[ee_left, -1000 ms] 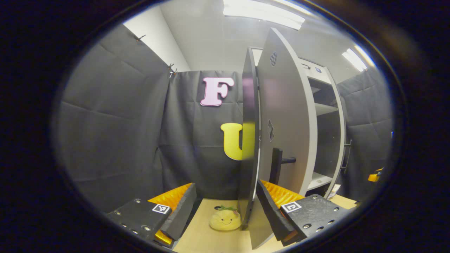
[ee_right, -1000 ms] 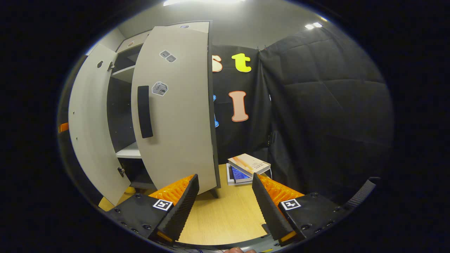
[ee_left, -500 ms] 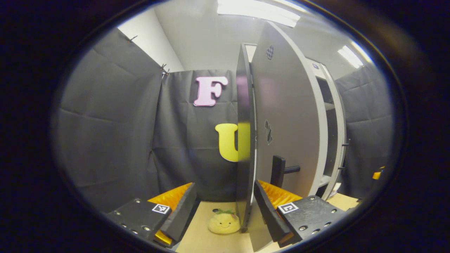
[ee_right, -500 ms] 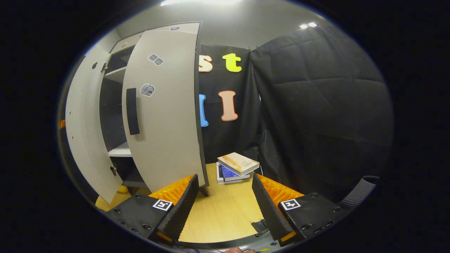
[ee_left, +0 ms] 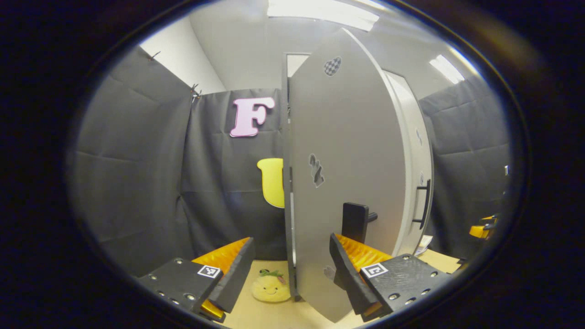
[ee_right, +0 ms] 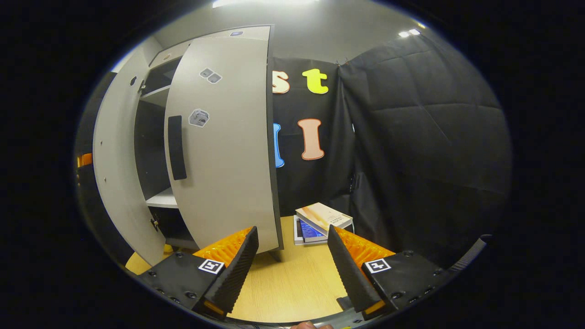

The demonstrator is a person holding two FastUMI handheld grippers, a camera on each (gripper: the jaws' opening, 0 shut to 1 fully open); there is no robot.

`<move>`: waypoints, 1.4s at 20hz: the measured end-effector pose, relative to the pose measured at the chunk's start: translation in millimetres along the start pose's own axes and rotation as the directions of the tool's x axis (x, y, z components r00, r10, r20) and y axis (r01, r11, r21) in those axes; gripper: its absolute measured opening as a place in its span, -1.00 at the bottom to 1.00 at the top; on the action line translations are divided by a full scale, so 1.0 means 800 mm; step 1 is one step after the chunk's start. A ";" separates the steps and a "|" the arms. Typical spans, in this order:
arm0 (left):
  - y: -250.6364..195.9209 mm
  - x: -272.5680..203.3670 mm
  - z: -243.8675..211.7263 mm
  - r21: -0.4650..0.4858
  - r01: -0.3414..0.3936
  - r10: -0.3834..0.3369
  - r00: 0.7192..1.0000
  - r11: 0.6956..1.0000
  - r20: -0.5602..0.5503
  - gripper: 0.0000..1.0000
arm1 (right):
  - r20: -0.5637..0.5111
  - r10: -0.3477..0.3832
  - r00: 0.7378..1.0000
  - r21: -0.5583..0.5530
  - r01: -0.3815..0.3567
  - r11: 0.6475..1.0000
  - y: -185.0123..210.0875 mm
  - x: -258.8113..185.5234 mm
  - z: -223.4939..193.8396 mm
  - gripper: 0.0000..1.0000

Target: Grab one shoe with the right hand and put it into the shoe cabinet, grab the other shoe with the left hand and put it into the shoe cabinet; then close the right door with the right hand and the left door with the left hand.

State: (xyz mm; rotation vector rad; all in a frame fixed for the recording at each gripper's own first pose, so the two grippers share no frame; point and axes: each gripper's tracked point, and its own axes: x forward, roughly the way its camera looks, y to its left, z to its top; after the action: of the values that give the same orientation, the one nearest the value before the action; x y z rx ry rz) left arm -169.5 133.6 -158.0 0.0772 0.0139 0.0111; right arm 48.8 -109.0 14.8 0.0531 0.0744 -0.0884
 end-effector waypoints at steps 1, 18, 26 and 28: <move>-0.012 0.000 -0.004 -0.007 -0.019 0.019 1.000 1.000 -0.001 0.86 | -0.002 0.004 1.000 0.000 -0.004 1.000 -0.004 0.006 0.002 0.92; -0.152 0.023 -0.025 -0.120 -0.053 0.053 0.999 0.991 -0.003 0.87 | 0.022 0.084 0.996 0.015 -0.084 0.996 -0.043 0.063 0.048 0.92; -0.145 -0.055 -0.016 -0.085 -0.042 0.046 0.998 0.996 0.052 0.90 | 0.123 0.126 0.984 -0.027 -0.124 0.992 0.005 0.069 0.096 0.84; -0.142 -0.075 -0.025 -0.093 -0.054 0.060 0.997 0.994 0.056 0.90 | 0.147 0.134 0.980 -0.051 -0.128 0.991 0.017 0.065 0.094 0.92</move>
State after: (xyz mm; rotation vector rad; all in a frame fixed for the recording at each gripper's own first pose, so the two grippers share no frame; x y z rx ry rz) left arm -228.8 21.2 -185.9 -0.0141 -0.0478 0.0667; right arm 106.8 -104.0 86.8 0.0101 -0.0775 0.0407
